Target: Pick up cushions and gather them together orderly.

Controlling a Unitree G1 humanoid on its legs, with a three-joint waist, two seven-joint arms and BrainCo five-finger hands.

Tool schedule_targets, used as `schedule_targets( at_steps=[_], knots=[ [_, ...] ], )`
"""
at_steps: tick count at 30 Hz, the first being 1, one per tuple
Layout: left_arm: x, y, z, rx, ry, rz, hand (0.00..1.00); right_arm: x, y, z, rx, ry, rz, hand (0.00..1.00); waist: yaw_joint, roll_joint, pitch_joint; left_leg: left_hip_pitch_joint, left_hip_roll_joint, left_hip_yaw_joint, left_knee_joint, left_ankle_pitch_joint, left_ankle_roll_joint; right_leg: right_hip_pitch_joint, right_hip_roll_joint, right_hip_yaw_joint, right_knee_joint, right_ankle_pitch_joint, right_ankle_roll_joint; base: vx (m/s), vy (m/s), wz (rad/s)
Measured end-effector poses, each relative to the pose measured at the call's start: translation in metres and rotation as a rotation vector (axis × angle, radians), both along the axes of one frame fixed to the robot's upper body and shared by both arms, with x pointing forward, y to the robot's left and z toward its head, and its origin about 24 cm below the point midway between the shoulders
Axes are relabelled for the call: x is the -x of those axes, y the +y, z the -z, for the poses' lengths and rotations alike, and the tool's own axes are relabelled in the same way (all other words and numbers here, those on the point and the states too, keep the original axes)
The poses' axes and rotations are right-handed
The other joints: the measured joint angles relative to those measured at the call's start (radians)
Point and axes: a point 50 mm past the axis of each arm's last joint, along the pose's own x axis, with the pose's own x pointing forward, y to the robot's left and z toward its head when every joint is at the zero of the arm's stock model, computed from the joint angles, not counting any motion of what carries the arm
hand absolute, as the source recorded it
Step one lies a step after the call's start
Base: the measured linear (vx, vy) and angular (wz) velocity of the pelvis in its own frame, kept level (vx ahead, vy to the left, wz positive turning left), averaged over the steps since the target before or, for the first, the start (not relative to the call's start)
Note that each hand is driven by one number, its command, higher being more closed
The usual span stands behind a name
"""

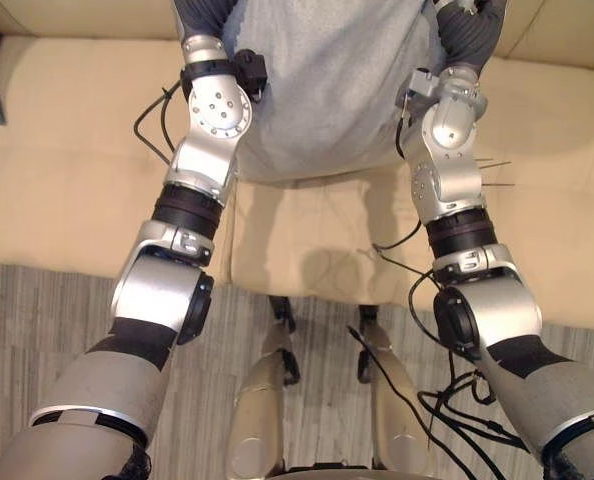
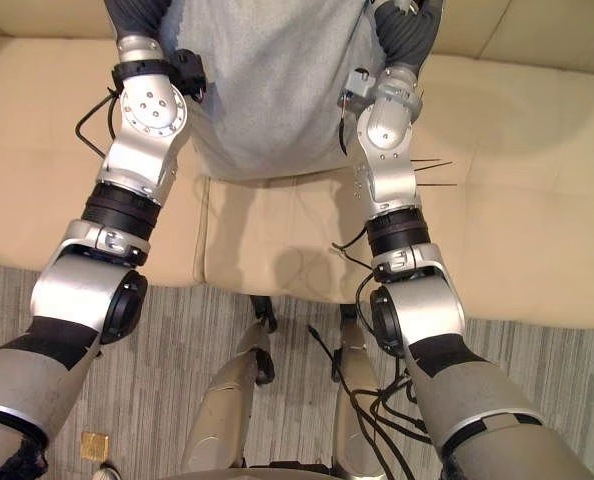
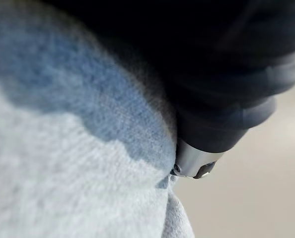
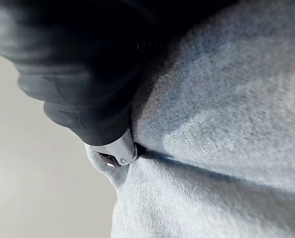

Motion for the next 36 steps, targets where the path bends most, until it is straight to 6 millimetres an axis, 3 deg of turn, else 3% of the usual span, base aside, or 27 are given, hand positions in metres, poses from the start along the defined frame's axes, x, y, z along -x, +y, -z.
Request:
schedule_targets(
  at_steps=[5, 9, 12, 17, 19, 22, 25, 27, 31, 32, 33, 35, 36],
  knots=[
    [-0.001, 0.017, -0.01, 0.024, 0.001, -0.04, 0.0, 0.005, 0.004, -0.027, 0.007, -0.068, -0.011, 0.0, 0.0, 0.004, 0.034, -0.033, 0.001, 0.0, 0.0, 0.006, -0.005, -0.051, 0.0, 0.005, 0.034, -0.01, -0.009, -0.02, -0.017, -0.01],
    [0.0, 0.034, -0.017, -0.006, -0.003, -0.076, 0.0, 0.006, 0.001, -0.03, 0.003, -0.081, -0.004, 0.0, 0.001, 0.003, 0.036, -0.053, 0.001, -0.002, -0.002, 0.008, -0.009, -0.087, 0.0, 0.007, 0.066, -0.026, -0.006, -0.01, -0.009, 0.01],
    [0.003, 0.049, -0.022, -0.022, -0.01, -0.109, 0.0, 0.007, -0.014, -0.034, 0.0, -0.091, 0.033, 0.0, 0.001, 0.003, 0.038, -0.067, 0.002, -0.002, -0.004, 0.01, -0.011, -0.105, 0.0, 0.009, 0.074, -0.027, -0.007, 0.0, 0.0, 0.0],
    [0.013, 0.091, -0.033, 0.082, -0.043, -0.158, 0.0, 0.011, -0.052, -0.044, 0.022, -0.11, 0.108, 0.0, 0.001, 0.003, 0.054, -0.068, 0.002, -0.008, -0.007, 0.019, 0.002, -0.105, 0.001, 0.003, 0.08, -0.028, -0.007, 0.0, -0.002, 0.01],
    [0.016, 0.105, -0.032, 0.132, -0.052, -0.171, 0.0, 0.011, -0.055, -0.046, 0.036, -0.113, 0.09, 0.0, 0.002, 0.003, 0.054, -0.066, 0.003, -0.007, -0.007, 0.019, 0.002, -0.105, 0.002, 0.005, 0.081, -0.028, -0.007, 0.0, -0.006, -0.02],
    [0.022, 0.13, -0.016, 0.194, -0.053, -0.198, 0.0, 0.016, -0.046, -0.05, 0.114, -0.149, 0.017, 0.0, 0.002, 0.003, 0.054, -0.059, 0.005, 0.0, -0.007, 0.019, 0.002, -0.105, 0.005, 0.016, 0.081, -0.028, -0.007, 0.0, -0.023, -0.08],
    [0.025, 0.14, 0.019, 0.205, -0.014, -0.195, 0.0, 0.026, -0.033, -0.036, 0.221, -0.202, -0.069, 0.0, 0.002, 0.002, 0.054, -0.054, 0.011, 0.001, -0.006, 0.019, 0.002, -0.1, 0.01, 0.019, 0.082, -0.028, -0.007, 0.01, -0.02, -0.01],
    [0.028, 0.138, 0.055, 0.187, 0.045, -0.16, 0.0, 0.03, -0.033, -0.007, 0.27, -0.174, -0.114, 0.0, 0.007, 0.002, 0.054, -0.04, 0.02, 0.001, -0.002, 0.019, 0.001, -0.082, 0.01, 0.019, 0.082, -0.03, -0.006, 0.01, -0.017, 0.03],
    [0.045, 0.117, 0.166, 0.194, 0.282, -0.036, 0.0, 0.044, -0.048, 0.103, 0.36, 0.079, -0.172, 0.0, 0.019, -0.001, 0.049, 0.029, 0.022, -0.003, 0.003, -0.005, -0.002, -0.001, 0.016, 0.006, 0.083, -0.061, -0.007, 0.03, -0.038, 0.12],
    [0.058, 0.108, 0.211, 0.196, 0.409, 0.008, 0.0, 0.057, -0.055, 0.143, 0.393, 0.191, -0.181, 0.0, 0.023, -0.001, 0.049, 0.059, 0.022, -0.006, 0.003, -0.014, -0.003, 0.032, 0.015, 0.003, 0.083, -0.071, -0.005, 0.04, -0.041, 0.09],
    [0.064, 0.105, 0.23, 0.196, 0.47, 0.022, 0.0, 0.062, -0.058, 0.16, 0.402, 0.242, -0.185, 0.0, 0.023, -0.002, 0.045, 0.071, 0.022, -0.007, 0.004, -0.023, -0.006, 0.045, 0.014, 0.002, 0.083, -0.079, -0.002, 0.04, -0.048, 0.08],
    [0.103, 0.096, 0.302, 0.204, 0.714, 0.085, 0.0, 0.093, -0.07, 0.227, 0.469, 0.46, -0.187, 0.0, 0.021, -0.01, -0.019, 0.079, 0.02, -0.014, 0.009, -0.04, -0.004, 0.063, 0.014, -0.004, 0.078, -0.104, 0.004, 0.03, -0.051, 0.08],
    [0.111, 0.095, 0.314, 0.205, 0.757, 0.095, 0.0, 0.101, -0.073, 0.238, 0.483, 0.503, -0.186, 0.0, 0.02, -0.011, -0.026, 0.089, 0.02, -0.017, 0.006, -0.04, -0.004, 0.075, 0.013, -0.006, 0.071, -0.104, 0.005, 0.06, -0.042, 0.08]
  ],
)
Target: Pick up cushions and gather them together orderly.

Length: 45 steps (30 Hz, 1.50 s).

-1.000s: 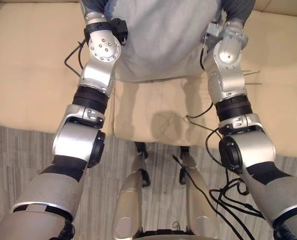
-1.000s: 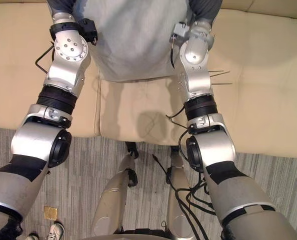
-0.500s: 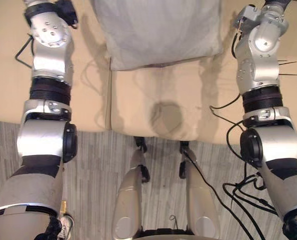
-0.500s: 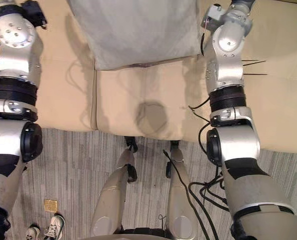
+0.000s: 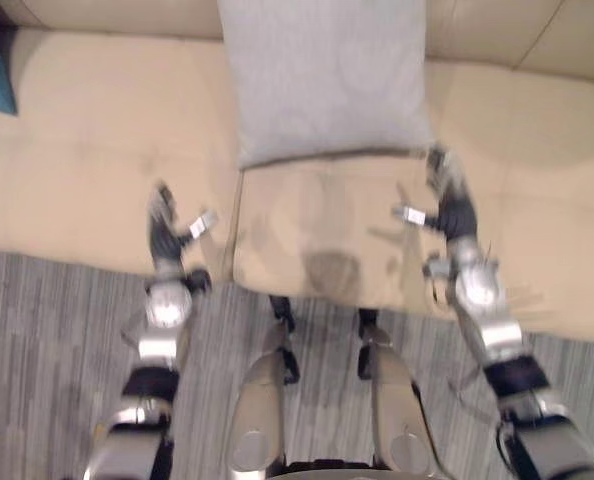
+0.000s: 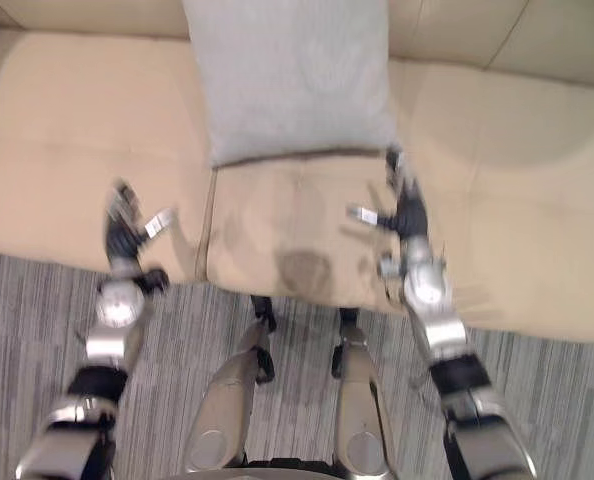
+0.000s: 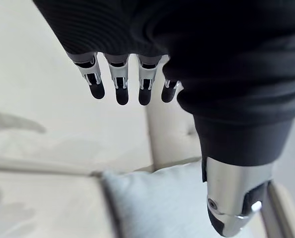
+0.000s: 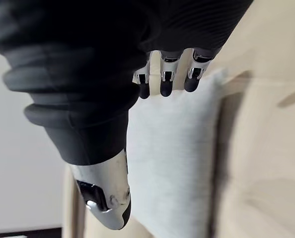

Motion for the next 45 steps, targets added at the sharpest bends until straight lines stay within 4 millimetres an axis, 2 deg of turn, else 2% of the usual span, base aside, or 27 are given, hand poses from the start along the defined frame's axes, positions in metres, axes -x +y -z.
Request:
schedule_targets(
  at_steps=[2, 3, 5, 7, 8, 14, 17, 21, 22, 23, 24, 25, 26, 28, 30, 31, 32, 34, 35, 36, 37, 38, 39, 40, 41, 42, 45],
  knots=[
    [0.038, 0.004, 0.047, 0.003, 0.196, 0.031, 0.0, 0.035, -0.015, 0.049, 0.039, 0.185, 0.051, 0.0, -0.002, -0.004, -0.016, 0.076, 0.0, -0.008, -0.005, -0.012, -0.007, 0.088, 0.001, -0.009, -0.023, -0.007, 0.003, 0.07, -0.044, 0.1],
    [0.049, 0.007, 0.059, -0.005, 0.251, 0.032, 0.0, 0.043, -0.019, 0.061, 0.046, 0.234, 0.066, 0.0, -0.006, -0.005, -0.037, 0.088, 0.0, -0.011, -0.005, -0.017, -0.005, 0.102, 0.002, -0.013, -0.026, -0.012, 0.005, 0.07, -0.05, 0.12],
    [0.091, 0.016, 0.097, -0.02, 0.458, 0.029, 0.0, 0.079, -0.032, 0.109, 0.062, 0.452, 0.122, 0.0, -0.019, -0.014, -0.117, 0.146, -0.001, -0.014, -0.008, -0.034, -0.011, 0.169, 0.0, -0.021, -0.044, -0.025, 0.014, 0.12, -0.029, 0.07],
    [0.116, 0.022, 0.116, -0.017, 0.572, 0.012, 0.0, 0.099, -0.039, 0.133, 0.061, 0.578, 0.157, 0.0, -0.021, -0.023, -0.156, 0.193, -0.002, -0.01, -0.019, -0.04, -0.014, 0.215, 0.0, -0.021, -0.059, -0.031, 0.015, 0.12, -0.009, -0.05],
    [0.138, 0.023, 0.13, 0.006, 0.666, -0.001, 0.0, 0.12, -0.046, 0.151, 0.068, 0.687, 0.193, 0.0, -0.023, -0.026, -0.196, 0.235, -0.003, -0.009, -0.043, -0.041, -0.013, 0.25, 0.001, -0.021, -0.074, -0.033, 0.017, 0.11, -0.004, -0.06],
    [0.188, 0.016, 0.157, 0.054, 0.875, 0.026, 0.0, 0.169, -0.06, 0.188, 0.038, 0.94, 0.289, 0.0, -0.028, -0.035, -0.25, 0.343, -0.015, 0.022, -0.072, -0.057, -0.015, 0.335, 0.001, 0.023, -0.099, -0.037, 0.025, 0.06, 0.017, -0.16],
    [0.196, 0.014, 0.161, 0.065, 0.909, 0.042, 0.0, 0.182, -0.064, 0.195, 0.024, 1.0, 0.312, 0.0, -0.028, -0.047, -0.256, 0.373, -0.017, 0.05, -0.072, -0.061, -0.012, 0.346, 0.002, 0.061, -0.102, -0.037, 0.039, 0.01, 0.016, -0.32],
    [0.186, 0.017, 0.154, 0.043, 0.869, 0.051, 0.0, 0.173, -0.057, 0.196, 0.005, 0.983, 0.302, 0.0, -0.023, -0.065, -0.249, 0.343, -0.01, 0.112, -0.045, -0.066, -0.005, 0.303, 0.003, 0.121, -0.111, -0.001, 0.096, -0.02, 0.007, -0.43],
    [0.174, 0.019, 0.147, 0.018, 0.818, 0.066, 0.0, 0.17, -0.051, 0.196, -0.013, 0.973, 0.293, 0.0, -0.024, -0.082, -0.245, 0.287, -0.014, 0.13, 0.026, -0.08, 0.016, 0.272, -0.013, 0.122, -0.107, 0.022, 0.133, -0.06, 0.016, -0.23],
    [0.165, 0.019, 0.139, 0.005, 0.766, 0.077, 0.0, 0.169, -0.048, 0.196, -0.021, 0.968, 0.288, 0.0, -0.022, -0.086, -0.242, 0.239, 0.011, 0.139, 0.1, -0.102, 0.047, 0.267, -0.014, 0.124, -0.138, 0.039, 0.205, -0.08, 0.003, -0.25],
    [0.16, 0.016, 0.136, 0.011, 0.74, 0.077, 0.0, 0.166, -0.048, 0.195, -0.022, 0.962, 0.287, 0.0, -0.017, -0.064, -0.233, 0.224, 0.046, 0.14, 0.117, -0.125, 0.059, 0.245, 0.0, 0.091, -0.042, 0.011, 0.17, -0.09, -0.014, -0.2],
    [0.155, 0.017, 0.133, 0.005, 0.717, 0.079, 0.0, 0.164, -0.044, 0.196, -0.034, 0.966, 0.284, 0.0, -0.019, -0.06, -0.222, 0.215, 0.071, 0.13, 0.155, -0.135, 0.061, 0.193, 0.002, 0.05, 0.246, -0.086, 0.073, -0.09, -0.065, -0.06],
    [0.156, 0.018, 0.132, 0.001, 0.722, 0.079, 0.0, 0.17, -0.04, 0.199, -0.047, 0.983, 0.285, 0.0, -0.02, -0.062, -0.222, 0.221, 0.075, 0.123, 0.179, -0.145, 0.065, 0.198, -0.014, 0.046, 0.439, -0.162, 0.068, -0.09, -0.069, 0.04],
    [0.159, 0.019, 0.132, 0.002, 0.726, 0.074, 0.0, 0.175, -0.034, 0.202, -0.06, 1.0, 0.275, 0.0, -0.016, -0.095, -0.237, 0.228, 0.07, 0.118, 0.203, -0.147, 0.063, 0.25, -0.039, 0.065, 0.606, -0.227, 0.098, -0.12, -0.133, 0.11],
    [0.161, 0.019, 0.132, 0.007, 0.729, 0.068, 0.0, 0.173, -0.034, 0.202, -0.059, 0.995, 0.272, 0.0, -0.009, -0.121, -0.245, 0.196, 0.075, 0.112, 0.247, -0.139, 0.052, 0.322, -0.05, 0.085, 0.591, -0.258, 0.116, -0.18, -0.163, 0.02],
    [0.161, 0.015, 0.133, 0.022, 0.727, 0.069, 0.0, 0.169, -0.037, 0.2, -0.048, 0.984, 0.275, 0.0, 0.006, -0.119, -0.248, 0.167, 0.091, 0.113, 0.269, -0.121, 0.035, 0.343, -0.029, 0.085, 0.506, -0.316, 0.103, -0.3, -0.192, -0.41],
    [0.159, 0.008, 0.134, 0.041, 0.721, 0.074, 0.0, 0.162, -0.04, 0.197, -0.036, 0.964, 0.28, 0.0, 0.025, -0.102, -0.254, 0.139, 0.112, 0.117, 0.253, -0.093, 0.025, 0.346, 0.001, 0.076, 0.418, -0.356, 0.071, -0.33, -0.195, -0.51],
    [0.155, 0.006, 0.134, 0.046, 0.715, 0.075, 0.0, 0.151, -0.044, 0.192, -0.026, 0.933, 0.294, 0.0, 0.033, -0.072, -0.243, 0.101, 0.122, 0.1, 0.19, -0.063, -0.006, 0.344, 0.021, 0.046, 0.325, -0.419, 0.011, -0.31, -0.147, -0.16],
    [0.149, 0.001, 0.133, 0.057, 0.706, 0.082, 0.0, 0.148, -0.05, 0.189, -0.016, 0.921, 0.31, 0.0, 0.019, -0.031, -0.22, 0.1, 0.125, 0.068, 0.145, -0.063, -0.016, 0.336, 0.043, 0.018, 0.322, -0.397, -0.004, -0.41, -0.152, 0.39],
    [0.147, -0.001, 0.133, 0.061, 0.695, 0.082, 0.0, 0.148, -0.053, 0.188, -0.005, 0.919, 0.317, 0.0, 0.005, -0.017, -0.215, 0.107, 0.123, 0.058, 0.108, -0.097, -0.065, 0.323, 0.041, 0.001, 0.315, -0.378, -0.021, -0.49, -0.115, 0.51],
    [0.145, -0.002, 0.131, 0.062, 0.686, 0.08, 0.0, 0.149, -0.055, 0.188, -0.006, 0.919, 0.334, 0.0, 0.0, -0.026, -0.21, 0.108, 0.123, 0.063, 0.107, -0.112, -0.082, 0.317, 0.034, -0.014, 0.298, -0.36, -0.042, -0.4, -0.072, 0.28],
    [0.145, -0.002, 0.131, 0.062, 0.684, 0.081, 0.0, 0.149, -0.056, 0.187, -0.011, 0.915, 0.348, 0.0, 0.004, -0.026, -0.21, 0.109, 0.122, 0.061, 0.138, -0.112, -0.08, 0.311, 0.032, -0.014, 0.292, -0.35, -0.054, -0.33, -0.067, 0.12],
    [0.147, -0.002, 0.132, 0.064, 0.691, 0.079, 0.0, 0.149, -0.06, 0.186, -0.019, 0.905, 0.372, 0.0, 0.002, -0.027, -0.21, 0.111, 0.114, 0.053, 0.253, -0.124, -0.063, 0.306, 0.021, -0.019, 0.269, -0.328, -0.066, -0.26, -0.098, -0.01],
    [0.148, -0.002, 0.133, 0.065, 0.693, 0.079, 0.0, 0.149, -0.063, 0.185, -0.017, 0.902, 0.378, 0.0, 0.001, -0.027, -0.21, 0.121, 0.099, 0.04, 0.323, -0.139, -0.051, 0.303, 0.017, -0.012, 0.253, -0.315, -0.066, -0.27, -0.089, -0.17],
    [0.152, -0.002, 0.133, 0.067, 0.698, 0.074, 0.0, 0.149, -0.064, 0.185, -0.013, 0.902, 0.379, 0.0, 0.005, -0.028, -0.211, 0.156, 0.077, 0.018, 0.386, -0.184, -0.042, 0.294, 0.021, 0.018, 0.231, -0.294, -0.053, -0.19, -0.037, -0.4],
    [0.154, -0.002, 0.134, 0.07, 0.703, 0.07, 0.0, 0.147, -0.064, 0.184, -0.013, 0.897, 0.376, 0.0, 0.008, -0.026, -0.211, 0.198, 0.061, -0.012, 0.382, -0.246, -0.047, 0.278, 0.029, 0.041, 0.216, -0.274, -0.042, -0.13, 0.001, -0.52],
    [0.158, -0.004, 0.136, 0.081, 0.713, 0.069, 0.0, 0.139, -0.063, 0.181, -0.013, 0.878, 0.37, 0.0, 0.011, -0.014, -0.215, 0.272, 0.042, -0.069, 0.285, -0.307, -0.063, 0.235, 0.058, 0.096, 0.205, -0.24, -0.025, -0.08, 0.037, -0.56]
  ],
)
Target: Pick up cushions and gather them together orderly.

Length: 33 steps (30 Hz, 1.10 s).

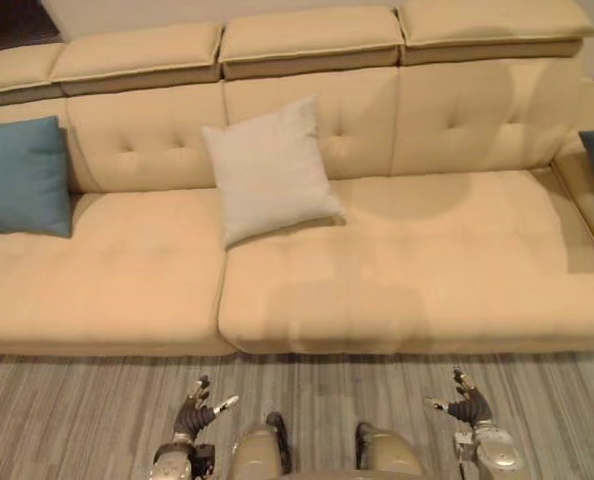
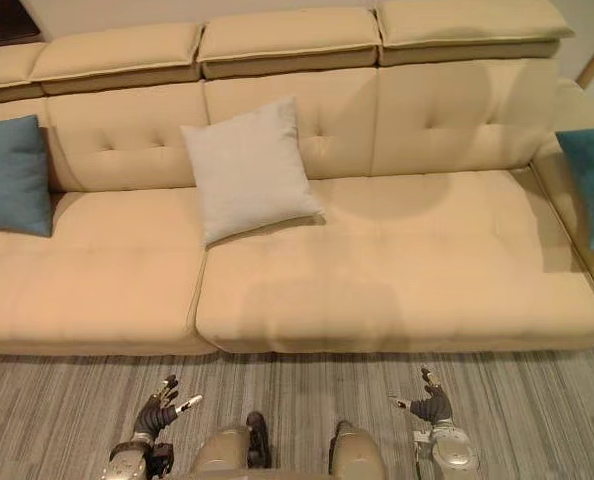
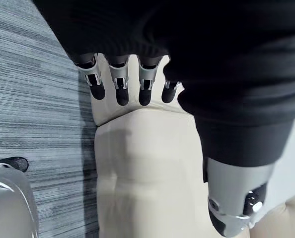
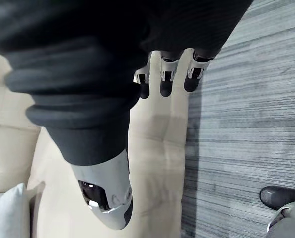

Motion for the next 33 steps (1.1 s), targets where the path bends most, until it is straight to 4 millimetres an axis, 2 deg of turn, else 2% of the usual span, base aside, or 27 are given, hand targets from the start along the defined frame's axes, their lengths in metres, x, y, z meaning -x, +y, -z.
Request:
schedule_targets(
  at_steps=[4, 9, 12, 13, 14, 15, 16, 17, 19, 20, 21, 22, 23, 24, 25, 26, 27, 28, 29, 30, 31, 32, 33],
  knots=[
    [-0.003, -0.006, 0.0, 0.019, -0.009, 0.003, 0.0, 0.004, -0.001, 0.0, -0.005, 0.001, 0.02, 0.0, -0.008, -0.003, -0.004, 0.052, -0.008, 0.07, -0.033, -0.028, 0.015, 0.035, 0.006, 0.077, -0.1, 0.082, 0.033, -0.08, 0.12, -0.59],
    [-0.017, -0.009, -0.004, 0.023, -0.042, 0.027, 0.0, 0.004, -0.001, -0.002, -0.025, -0.018, 0.046, 0.0, -0.031, 0.001, -0.008, 0.069, -0.021, 0.146, -0.027, -0.059, 0.025, 0.038, 0.018, 0.179, -0.184, 0.157, 0.052, 0.0, 0.127, -0.7],
    [-0.025, -0.011, -0.008, 0.024, -0.068, 0.036, 0.0, -0.009, 0.01, -0.014, -0.082, -0.122, 0.062, 0.0, -0.034, -0.001, -0.008, 0.074, -0.013, 0.229, 0.032, -0.071, 0.04, -0.004, 0.047, 0.28, -0.185, 0.211, 0.061, 0.05, 0.114, -1.38],
    [-0.029, -0.012, -0.012, 0.023, -0.096, 0.041, 0.0, -0.017, 0.015, -0.022, -0.1, -0.183, 0.059, 0.0, -0.037, 0.0, -0.009, 0.077, 0.001, 0.279, 0.07, -0.1, 0.044, -0.036, 0.072, 0.32, -0.174, 0.233, 0.06, 0.01, 0.041, -2.06],
    [-0.034, -0.013, -0.017, 0.021, -0.124, 0.045, 0.0, -0.023, 0.018, -0.027, -0.115, -0.221, 0.06, 0.0, -0.036, 0.001, -0.008, 0.087, 0.03, 0.342, 0.083, -0.128, 0.048, -0.066, 0.082, 0.294, -0.179, 0.252, 0.038, -0.01, 0.007, -2.19],
    [-0.037, -0.012, -0.02, 0.018, -0.139, 0.048, 0.0, -0.025, 0.02, -0.028, -0.118, -0.229, 0.056, 0.0, -0.037, -0.002, -0.006, 0.096, 0.037, 0.393, 0.083, -0.144, 0.052, -0.079, 0.07, 0.223, -0.186, 0.243, -0.005, -0.05, -0.01, -1.79],
    [-0.044, -0.013, -0.023, 0.018, -0.157, 0.054, 0.0, -0.028, 0.02, -0.029, -0.118, -0.234, 0.052, 0.0, -0.046, 0.004, 0.001, 0.11, 0.05, 0.451, 0.079, -0.161, 0.057, -0.101, 0.038, 0.096, -0.165, 0.224, -0.044, -0.04, -0.001, -1.81],
    [-0.049, -0.016, -0.024, 0.021, -0.167, 0.068, 0.0, -0.029, 0.021, -0.027, -0.12, -0.228, 0.057, 0.0, -0.058, 0.004, 0.015, 0.155, 0.058, 0.541, 0.065, -0.167, 0.049, -0.117, -0.044, -0.147, -0.124, 0.19, -0.092, -0.02, 0.013, -1.92],
    [-0.049, -0.021, -0.024, 0.028, -0.164, 0.094, 0.0, -0.027, 0.018, -0.024, -0.113, -0.207, 0.064, 0.0, -0.067, 0.016, 0.014, 0.215, 0.077, 0.662, 0.056, -0.178, 0.031, -0.108, -0.135, -0.427, -0.071, 0.143, -0.157, 0.04, -0.028, -2.09],
    [-0.049, -0.022, -0.023, 0.034, -0.163, 0.095, 0.0, -0.025, 0.017, -0.021, -0.109, -0.19, 0.077, 0.0, -0.063, 0.02, 0.014, 0.259, 0.083, 0.739, 0.055, -0.181, 0.027, -0.094, -0.195, -0.593, -0.029, 0.12, -0.171, 0.11, -0.128, -2.47],
    [-0.049, -0.023, -0.023, 0.037, -0.164, 0.094, 0.0, -0.022, 0.017, -0.017, -0.11, -0.173, 0.084, 0.0, -0.063, 0.013, 0.011, 0.284, 0.08, 0.785, 0.061, -0.181, 0.026, -0.096, -0.208, -0.643, -0.015, 0.132, -0.15, 0.14, -0.159, -2.3],
    [-0.051, -0.024, -0.024, 0.039, -0.166, 0.098, 0.0, -0.02, 0.016, -0.016, -0.111, -0.165, 0.088, 0.0, -0.066, 0.013, 0.011, 0.296, 0.082, 0.804, 0.067, -0.183, 0.022, -0.1, -0.204, -0.639, -0.01, 0.149, -0.126, 0.19, -0.208, -2.1],
    [-0.054, -0.027, -0.024, 0.044, -0.169, 0.115, 0.0, -0.017, 0.013, -0.014, -0.108, -0.155, 0.109, 0.0, -0.067, 0.023, 0.016, 0.308, 0.105, 0.809, 0.108, -0.187, 0.016, -0.119, -0.164, -0.578, 0.009, 0.139, -0.114, 0.17, -0.174, -1.48],
    [-0.056, -0.029, -0.025, 0.048, -0.175, 0.122, 0.0, -0.015, 0.011, -0.012, -0.108, -0.146, 0.118, 0.0, -0.072, 0.027, 0.017, 0.313, 0.119, 0.805, 0.139, -0.187, 0.016, -0.122, -0.151, -0.558, 0.016, 0.129, -0.115, 0.32, -0.238, -1.66],
    [-0.062, -0.033, -0.028, 0.054, -0.192, 0.136, 0.0, -0.007, 0.008, -0.009, -0.106, -0.125, 0.14, 0.0, -0.086, 0.032, 0.015, 0.318, 0.174, 0.782, 0.255, -0.178, 0.011, -0.122, -0.111, -0.51, 0.035, 0.099, -0.118, 0.3, -0.182, -1.46],
    [-0.066, -0.041, -0.029, 0.066, -0.2, 0.159, 0.0, -0.005, 0.005, -0.009, -0.101, -0.121, 0.153, 0.0, -0.088, 0.045, 0.02, 0.299, 0.251, 0.7, 0.43, -0.13, 0.087, -0.102, -0.06, -0.463, 0.05, 0.066, -0.13, 0.39, -0.218, -1.52],
    [-0.066, -0.043, -0.029, 0.069, -0.2, 0.166, 0.0, -0.003, 0.005, -0.008, -0.1, -0.115, 0.158, 0.0, -0.085, 0.045, 0.021, 0.279, 0.271, 0.648, 0.502, -0.089, 0.146, -0.09, -0.041, -0.438, 0.049, 0.052, -0.138, 0.32, -0.151, -1.73],
    [-0.063, -0.052, -0.026, 0.084, -0.188, 0.192, 0.0, -0.003, 0.006, -0.008, -0.099, -0.115, 0.166, 0.0, -0.075, 0.048, 0.023, 0.211, 0.271, 0.467, 0.639, -0.015, 0.167, -0.057, 0.001, -0.365, 0.03, 0.046, -0.144, 0.37, -0.105, -1.93],
    [-0.063, -0.061, -0.026, 0.102, -0.188, 0.213, 0.0, -0.006, 0.006, -0.007, -0.095, -0.112, 0.172, 0.0, -0.06, 0.042, 0.031, 0.126, 0.209, 0.304, 0.715, -0.095, 0.056, -0.028, 0.023, -0.294, 0.013, 0.04, -0.148, 0.31, -0.019, -1.89],
    [-0.063, -0.063, -0.026, 0.108, -0.19, 0.215, 0.0, -0.005, 0.003, -0.006, -0.089, -0.102, 0.173, 0.0, -0.056, 0.043, 0.03, 0.093, 0.18, 0.256, 0.725, -0.119, 0.039, -0.014, 0.028, -0.266, 0.004, 0.039, -0.148, 0.33, 0.037, -1.56],
    [-0.062, -0.066, -0.025, 0.116, -0.188, 0.214, 0.0, -0.003, 0.004, -0.003, -0.093, -0.081, 0.175, 0.0, -0.045, 0.03, 0.04, 0.026, 0.132, 0.182, 0.709, -0.158, 0.039, 0.031, 0.034, -0.222, -0.027, 0.036, -0.145, 0.35, 0.063, -1.13],
    [-0.062, -0.066, -0.025, 0.118, -0.189, 0.215, 0.0, 0.002, 0.005, 0.001, -0.095, -0.058, 0.174, 0.0, -0.026, 0.031, 0.044, -0.036, 0.105, 0.147, 0.655, -0.169, 0.051, 0.083, 0.034, -0.189, -0.057, 0.028, -0.133, 0.35, 0.074, -0.97],
    [-0.06, -0.066, -0.025, 0.119, -0.19, 0.209, 0.0, 0.002, 0.006, 0.002, -0.096, -0.049, 0.168, 0.0, -0.024, 0.032, 0.045, -0.062, 0.093, 0.137, 0.623, -0.168, 0.051, 0.103, 0.034, -0.177, -0.068, 0.024, -0.128, 0.35, 0.107, -0.69]
  ],
)
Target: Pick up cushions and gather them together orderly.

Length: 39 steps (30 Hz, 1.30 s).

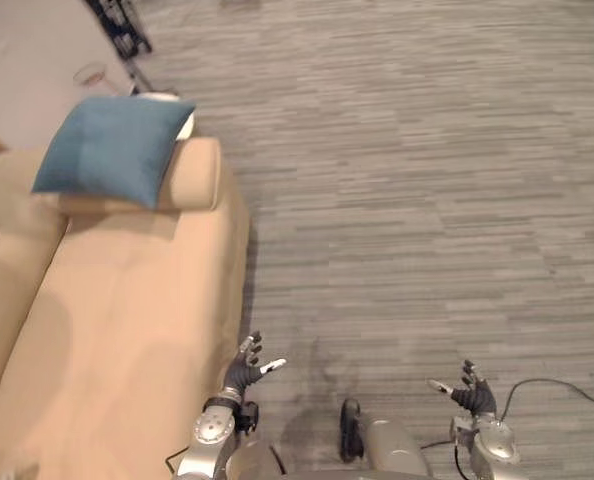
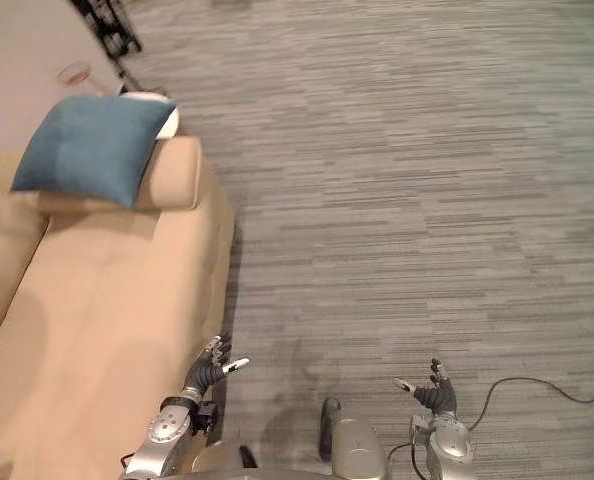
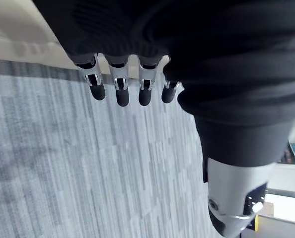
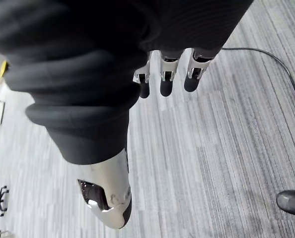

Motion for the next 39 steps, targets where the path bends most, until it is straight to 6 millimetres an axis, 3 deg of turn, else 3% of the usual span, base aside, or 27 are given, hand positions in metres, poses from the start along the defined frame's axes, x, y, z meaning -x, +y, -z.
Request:
schedule_targets(
  at_steps=[3, 4, 5, 6, 8, 9, 10, 12, 13, 14, 16, 17, 19, 20, 21, 22, 23, 24, 25, 26, 28, 30, 32, 34, 35, 37, 39],
  knots=[
    [0.008, 0.002, 0.0, 0.005, 0.005, -0.031, 0.0, -0.007, 0.003, -0.001, 0.007, -0.002, -0.035, 0.0, 0.029, 0.009, 0.006, -0.105, -0.068, -0.051, -0.296, 0.028, -0.034, 0.069, -0.003, 0.072, -0.028, -0.034, 0.026, 0.36, 0.173, -0.65],
    [0.011, 0.002, 0.002, 0.008, 0.014, -0.04, 0.0, -0.011, 0.003, -0.002, 0.005, -0.011, -0.036, 0.0, 0.052, 0.017, 0.009, -0.104, -0.092, -0.048, -0.475, 0.068, -0.071, 0.099, -0.001, 0.093, -0.057, -0.043, 0.041, 0.44, 0.23, -0.56],
    [0.015, 0.003, 0.003, 0.013, 0.022, -0.055, 0.0, -0.015, 0.004, -0.004, 0.003, -0.02, -0.04, 0.0, 0.062, 0.023, 0.009, -0.103, -0.105, -0.037, -0.616, 0.127, -0.064, 0.135, 0.002, 0.107, -0.079, -0.061, 0.063, 0.55, 0.29, -0.64],
    [0.018, 0.005, 0.005, 0.013, 0.032, -0.072, 0.0, -0.017, 0.006, -0.004, 0.0, -0.024, -0.045, 0.0, 0.079, 0.016, 0.005, -0.095, -0.112, -0.029, -0.627, 0.196, -0.026, 0.149, -0.002, 0.135, -0.081, -0.08, 0.076, 0.49, 0.271, -0.52],
    [0.023, 0.012, 0.006, 0.008, 0.042, -0.113, 0.0, -0.02, 0.011, -0.003, -0.004, -0.02, -0.068, 0.0, 0.103, -0.014, -0.024, -0.115, -0.142, -0.025, -0.558, 0.214, 0.051, 0.152, -0.041, 0.17, -0.066, -0.132, 0.117, 0.51, 0.28, -0.45],
    [0.025, 0.016, 0.007, 0.003, 0.047, -0.139, 0.0, -0.02, 0.013, 0.0, -0.01, -0.003, -0.075, 0.0, 0.107, -0.052, -0.039, -0.117, -0.174, -0.003, -0.521, 0.167, 0.109, 0.136, -0.075, 0.177, 0.018, -0.162, 0.17, 0.59, 0.291, -0.22],
    [0.025, 0.015, 0.008, 0.004, 0.052, -0.145, 0.0, -0.02, 0.014, 0.001, -0.011, 0.004, -0.077, 0.0, 0.105, -0.06, -0.038, -0.108, -0.186, 0.003, -0.503, 0.139, 0.115, 0.109, -0.092, 0.181, 0.098, -0.169, 0.189, 0.6, 0.268, 0.02],
    [0.026, 0.014, 0.008, 0.006, 0.058, -0.137, 0.0, -0.012, 0.016, 0.007, -0.024, 0.036, -0.068, 0.0, 0.096, -0.064, -0.035, 0.0, -0.23, -0.016, -0.477, 0.051, 0.152, 0.017, -0.139, 0.184, 0.483, -0.072, 0.376, 0.73, 0.29, 0.28],
    [0.025, 0.015, 0.008, 0.001, 0.055, -0.136, 0.0, -0.008, 0.017, 0.01, -0.03, 0.049, -0.067, 0.0, 0.093, -0.065, -0.035, 0.037, -0.242, -0.03, -0.482, 0.029, 0.157, -0.002, -0.15, 0.169, 0.568, -0.065, 0.363, 0.63, 0.217, 0.46],
    [0.024, 0.017, 0.007, -0.008, 0.052, -0.138, 0.0, -0.001, 0.019, 0.013, -0.037, 0.069, -0.062, 0.0, 0.076, -0.062, -0.035, 0.109, -0.257, -0.054, -0.5, -0.001, 0.165, -0.03, -0.18, 0.106, 0.653, -0.096, 0.307, 0.5, 0.115, 0.52],
    [0.024, 0.021, 0.006, -0.016, 0.049, -0.142, 0.0, -0.001, 0.019, 0.013, -0.038, 0.07, -0.062, 0.0, 0.065, -0.047, -0.043, 0.189, -0.268, -0.101, -0.55, -0.016, 0.169, -0.092, -0.221, -0.027, 0.636, -0.141, 0.226, 0.66, 0.103, 0.67],
    [0.018, 0.024, 0.004, -0.024, 0.036, -0.137, 0.0, -0.002, 0.017, 0.012, -0.031, 0.067, -0.066, 0.0, 0.056, -0.029, -0.038, 0.24, -0.267, -0.152, -0.589, -0.015, 0.169, -0.144, -0.206, -0.088, 0.544, -0.16, 0.191, 0.6, 0.049, 0.61],
    [0.012, 0.024, 0.001, -0.018, 0.02, -0.14, 0.0, -0.003, 0.01, 0.01, -0.011, 0.065, -0.069, 0.0, 0.045, 0.006, -0.02, 0.294, -0.243, -0.22, -0.622, -0.015, 0.168, -0.189, -0.141, -0.074, 0.345, -0.151, 0.184, 0.59, -0.021, 0.87],
    [0.006, 0.023, -0.002, -0.017, 0.002, -0.137, 0.0, -0.002, 0.005, 0.009, 0.001, 0.068, -0.067, 0.0, 0.043, 0.015, -0.016, 0.32, -0.231, -0.264, -0.622, -0.017, 0.142, -0.219, -0.095, -0.007, 0.134, -0.067, 0.19, 0.58, -0.063, 1.07],
    [0.004, 0.023, -0.003, -0.018, -0.005, -0.138, 0.0, 0.001, 0.004, 0.009, 0.002, 0.074, -0.065, 0.0, 0.043, 0.014, -0.016, 0.333, -0.229, -0.277, -0.62, -0.023, 0.12, -0.222, -0.08, 0.019, 0.054, -0.017, 0.194, 0.61, -0.109, 1.11],
    [0.002, 0.024, -0.004, -0.022, -0.013, -0.147, 0.0, 0.008, 0.003, 0.011, 0.0, 0.09, -0.061, 0.0, 0.044, 0.003, -0.018, 0.364, -0.224, -0.295, -0.613, -0.049, 0.067, -0.216, -0.065, 0.069, -0.117, 0.118, 0.187, 0.63, -0.183, 1.13],
    [0.006, 0.031, -0.003, -0.04, -0.004, -0.165, 0.0, 0.016, 0.008, 0.016, -0.018, 0.111, -0.059, 0.0, 0.047, -0.031, -0.032, 0.382, -0.225, -0.332, -0.568, -0.098, 0.0, -0.213, -0.075, 0.116, -0.208, 0.322, 0.17, 0.65, -0.234, 1.24],
    [0.007, 0.031, 0.0, -0.036, 0.008, -0.173, 0.0, 0.018, 0.008, 0.016, -0.019, 0.117, -0.056, 0.0, 0.038, -0.025, -0.032, 0.385, -0.216, -0.352, -0.539, -0.113, -0.012, -0.211, -0.075, 0.119, -0.172, 0.387, 0.161, 0.65, -0.287, 1.14],
    [0.008, 0.024, 0.003, -0.009, 0.027, -0.183, 0.0, 0.015, 0.005, 0.015, -0.015, 0.117, -0.052, 0.0, 0.04, 0.018, -0.036, 0.349, -0.167, -0.362, -0.451, -0.093, -0.052, -0.221, -0.056, 0.069, -0.082, 0.316, 0.128, 0.7, -0.327, 1.03],
    [0.008, 0.019, 0.004, 0.008, 0.031, -0.188, 0.0, 0.009, 0.004, 0.01, -0.011, 0.083, -0.048, 0.0, 0.041, 0.017, -0.035, 0.293, -0.167, -0.357, -0.323, -0.001, -0.09, -0.203, -0.078, 0.025, -0.031, 0.244, 0.123, 0.67, -0.301, 0.89],
    [0.01, 0.014, 0.007, 0.033, 0.044, -0.206, 0.0, 0.004, 0.005, 0.006, -0.016, 0.053, -0.053, 0.0, 0.054, -0.002, -0.022, 0.225, -0.138, -0.312, -0.153, 0.109, -0.082, -0.125, -0.105, -0.006, -0.038, 0.193, 0.117, 0.45, -0.203, 0.82],
    [0.014, 0.014, 0.009, 0.035, 0.059, -0.208, 0.0, 0.0, 0.011, 0.005, -0.039, 0.027, -0.045, 0.0, 0.058, -0.003, -0.022, 0.157, -0.054, -0.187, -0.057, 0.063, -0.015, 0.01, -0.116, -0.076, -0.095, 0.172, 0.102, 0.44, -0.169, 0.96],
    [0.014, 0.016, 0.009, 0.035, 0.055, -0.218, 0.0, 0.0, 0.009, 0.003, -0.03, 0.014, -0.047, 0.0, 0.074, -0.023, -0.029, 0.06, -0.042, -0.085, -0.118, 0.053, 0.002, 0.095, -0.156, -0.16, -0.144, 0.129, 0.135, 0.34, -0.106, 1.05],
    [0.017, 0.016, 0.01, 0.05, 0.064, -0.231, 0.0, 0.0, 0.001, 0.003, -0.018, 0.022, -0.036, 0.0, 0.073, 0.006, -0.041, -0.001, -0.027, 0.052, -0.342, 0.149, 0.019, 0.138, -0.154, -0.255, -0.162, 0.107, 0.16, 0.32, 0.021, 1.31],
    [0.018, 0.02, 0.011, 0.043, 0.07, -0.24, 0.0, 0.002, -0.002, 0.005, -0.016, 0.036, -0.014, 0.0, 0.071, 0.009, -0.044, -0.005, -0.014, 0.182, -0.404, 0.166, 0.043, 0.171, -0.158, -0.307, -0.158, 0.082, 0.181, 0.27, 0.088, 1.69],
    [0.017, 0.025, 0.009, 0.04, 0.056, -0.265, 0.0, 0.007, 0.002, 0.01, -0.032, 0.058, 0.013, 0.0, 0.068, -0.025, -0.05, 0.022, -0.049, 0.302, -0.486, 0.174, 0.058, 0.199, -0.193, -0.391, -0.165, 0.06, 0.206, 0.24, 0.096, 1.6],
    [0.023, 0.033, 0.012, 0.027, 0.078, -0.291, 0.0, -0.003, 0.004, 0.007, -0.037, 0.034, 0.012, 0.0, 0.088, -0.03, -0.05, 0.011, -0.074, 0.282, -0.515, 0.16, 0.103, 0.219, -0.193, -0.45, -0.167, 0.06, 0.208, 0.2, 0.072, 0.99]
  ],
)
